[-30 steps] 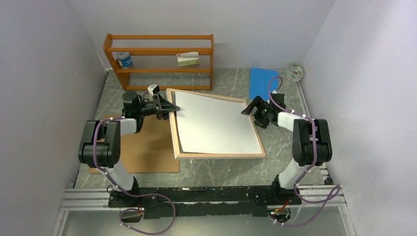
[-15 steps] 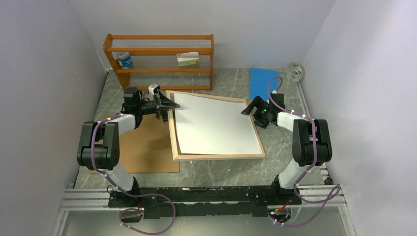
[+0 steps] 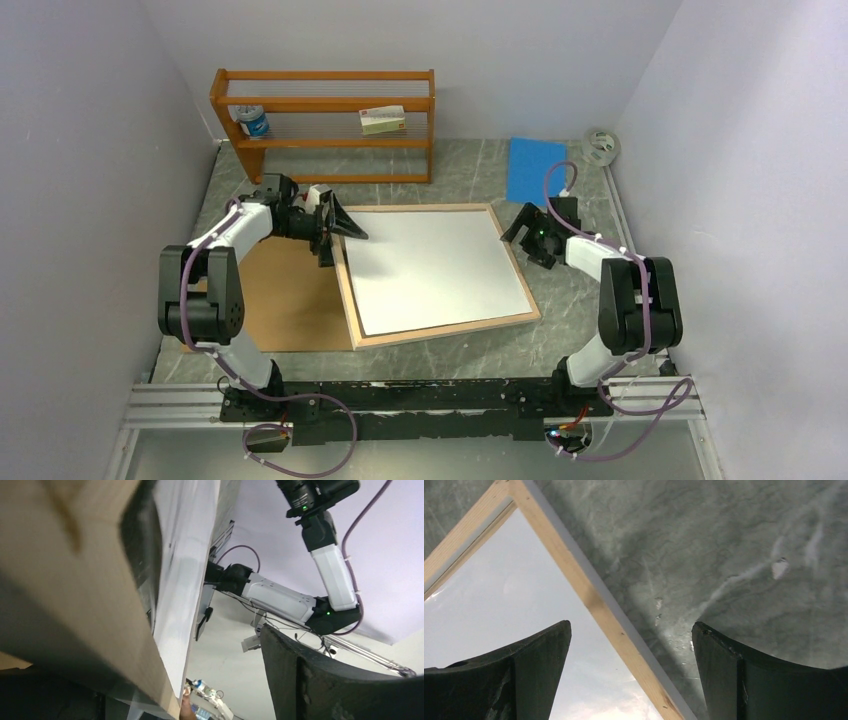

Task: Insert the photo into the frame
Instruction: Adjust the photo frame at the center of the board.

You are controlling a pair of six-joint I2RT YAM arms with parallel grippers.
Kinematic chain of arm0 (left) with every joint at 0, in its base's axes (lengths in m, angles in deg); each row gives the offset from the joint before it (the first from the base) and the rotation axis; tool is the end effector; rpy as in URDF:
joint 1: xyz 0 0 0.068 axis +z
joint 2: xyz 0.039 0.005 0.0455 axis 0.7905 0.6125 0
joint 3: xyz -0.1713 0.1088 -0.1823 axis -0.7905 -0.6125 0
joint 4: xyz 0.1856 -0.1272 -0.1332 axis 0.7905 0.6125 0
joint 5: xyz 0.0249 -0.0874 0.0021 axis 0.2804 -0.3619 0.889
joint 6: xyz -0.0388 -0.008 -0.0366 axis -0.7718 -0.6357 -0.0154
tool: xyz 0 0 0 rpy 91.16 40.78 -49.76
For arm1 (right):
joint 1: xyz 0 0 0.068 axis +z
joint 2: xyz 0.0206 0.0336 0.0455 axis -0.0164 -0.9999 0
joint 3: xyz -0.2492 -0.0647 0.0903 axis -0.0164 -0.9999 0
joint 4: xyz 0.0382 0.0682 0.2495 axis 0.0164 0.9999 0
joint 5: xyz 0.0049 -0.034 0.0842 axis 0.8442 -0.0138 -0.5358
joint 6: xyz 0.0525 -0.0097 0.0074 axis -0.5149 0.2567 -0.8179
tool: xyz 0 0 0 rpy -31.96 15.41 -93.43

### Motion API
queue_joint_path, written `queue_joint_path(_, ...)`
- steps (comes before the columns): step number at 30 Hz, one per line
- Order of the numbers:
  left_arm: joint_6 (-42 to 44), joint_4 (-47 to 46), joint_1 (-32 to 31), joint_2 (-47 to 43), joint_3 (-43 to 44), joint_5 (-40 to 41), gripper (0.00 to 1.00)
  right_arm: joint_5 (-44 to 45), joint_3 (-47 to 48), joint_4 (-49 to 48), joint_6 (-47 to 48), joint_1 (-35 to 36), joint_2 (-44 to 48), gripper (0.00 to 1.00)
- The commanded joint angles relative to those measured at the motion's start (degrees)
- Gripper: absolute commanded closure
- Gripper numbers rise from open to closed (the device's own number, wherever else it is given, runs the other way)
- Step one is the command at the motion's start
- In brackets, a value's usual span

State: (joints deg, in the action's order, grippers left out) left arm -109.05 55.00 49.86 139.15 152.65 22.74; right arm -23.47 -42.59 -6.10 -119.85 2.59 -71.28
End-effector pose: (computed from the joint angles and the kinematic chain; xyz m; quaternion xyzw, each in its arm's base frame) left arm 0.3151 -0.0453 0.2139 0.1196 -0.8247 0.5526 0.0114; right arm 0.3087 0.0146 0.1588 0.2509 0.9034 0.1801 0.2973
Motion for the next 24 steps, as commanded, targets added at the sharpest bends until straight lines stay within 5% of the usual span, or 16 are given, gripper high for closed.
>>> queue_joint_path(1, 9.8, 13.1, -0.4, -0.6, 3.8, 2.1, 0.11, 6.9, -2.2, 5.5, 1.5, -0.2, 1.5, 0.05)
queue_joint_path(6, 9.6, 14.3, -0.4, 0.0, 4.8, 2.5, 0.12, 4.9, -2.5, 6.1, 2.8, -0.2, -0.4, 0.08)
queue_joint_path(10, 8.4, 14.6, -0.4, 0.2, 6.0, 3.5, 0.13, 1.3, -3.3, 5.6, 4.2, -0.2, -1.5, 0.29)
queue_joint_path(16, 5.0, 12.5, -0.5, 0.7, 7.4, 1.7, 0.14, -5.8, -5.8, 3.5, 6.8, -0.2, -1.3, 0.42)
queue_joint_path(24, 1.1, 11.5, -0.5, 0.9, 9.1, 2.8, 0.14, -9.9, -8.3, 2.5, 6.7, -0.2, -0.1, 0.46)
